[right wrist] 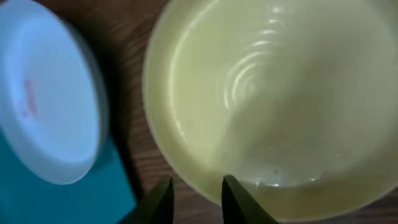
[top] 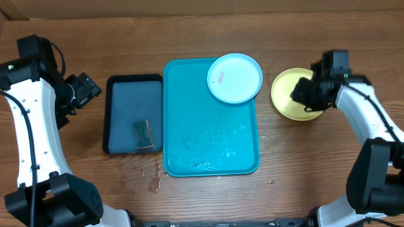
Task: Clean dirty plates on tray and stack at the side
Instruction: 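Move the right gripper to the rim of the white plate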
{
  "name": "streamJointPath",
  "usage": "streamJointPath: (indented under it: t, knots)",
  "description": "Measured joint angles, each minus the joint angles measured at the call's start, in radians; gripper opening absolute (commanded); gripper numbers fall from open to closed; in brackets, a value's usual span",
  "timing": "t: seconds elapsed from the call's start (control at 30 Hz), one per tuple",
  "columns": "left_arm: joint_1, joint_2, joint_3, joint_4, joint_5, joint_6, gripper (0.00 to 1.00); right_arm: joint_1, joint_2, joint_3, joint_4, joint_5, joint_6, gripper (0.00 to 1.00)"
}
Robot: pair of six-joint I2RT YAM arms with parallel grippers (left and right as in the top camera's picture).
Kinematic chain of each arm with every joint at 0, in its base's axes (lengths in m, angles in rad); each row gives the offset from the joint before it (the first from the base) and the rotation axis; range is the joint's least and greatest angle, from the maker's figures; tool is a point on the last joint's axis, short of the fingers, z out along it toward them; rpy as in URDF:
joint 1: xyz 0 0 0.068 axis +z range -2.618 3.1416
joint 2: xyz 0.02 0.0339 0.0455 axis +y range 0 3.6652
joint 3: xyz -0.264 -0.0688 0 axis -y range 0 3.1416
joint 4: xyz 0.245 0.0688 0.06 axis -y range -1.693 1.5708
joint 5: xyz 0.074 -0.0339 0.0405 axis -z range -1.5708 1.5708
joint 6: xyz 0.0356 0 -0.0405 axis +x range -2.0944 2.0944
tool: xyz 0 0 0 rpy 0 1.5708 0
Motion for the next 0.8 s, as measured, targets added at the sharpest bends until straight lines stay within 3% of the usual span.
streamJointPath:
  t: [0.2,0.27,0.37,0.43,0.8]
  knots:
    - [0.0,0.0,0.0,0.0,-0.002,0.0,1.0,0.055,0.0,0.393,-0.224,-0.011,-0.045,0.27]
    - [0.0,0.0,0.0,0.0,-0.003,0.0,1.0,0.089,0.003,0.478,-0.274,-0.015,-0.057,0.44]
    - [0.0,0.0,0.0,0.0,-0.003,0.0,1.0,0.152,0.011,0.529,-0.276,-0.019,-0.077,0.87]
    - [0.0,0.0,0.0,0.0,-0.003,0.0,1.0,0.187,0.03,0.528,-0.264,-0.023,-0.09,0.97]
    - [0.0,0.0,0.0,0.0,-0.003,0.0,1.0,0.22,0.087,0.483,-0.247,-0.002,-0.099,1.0]
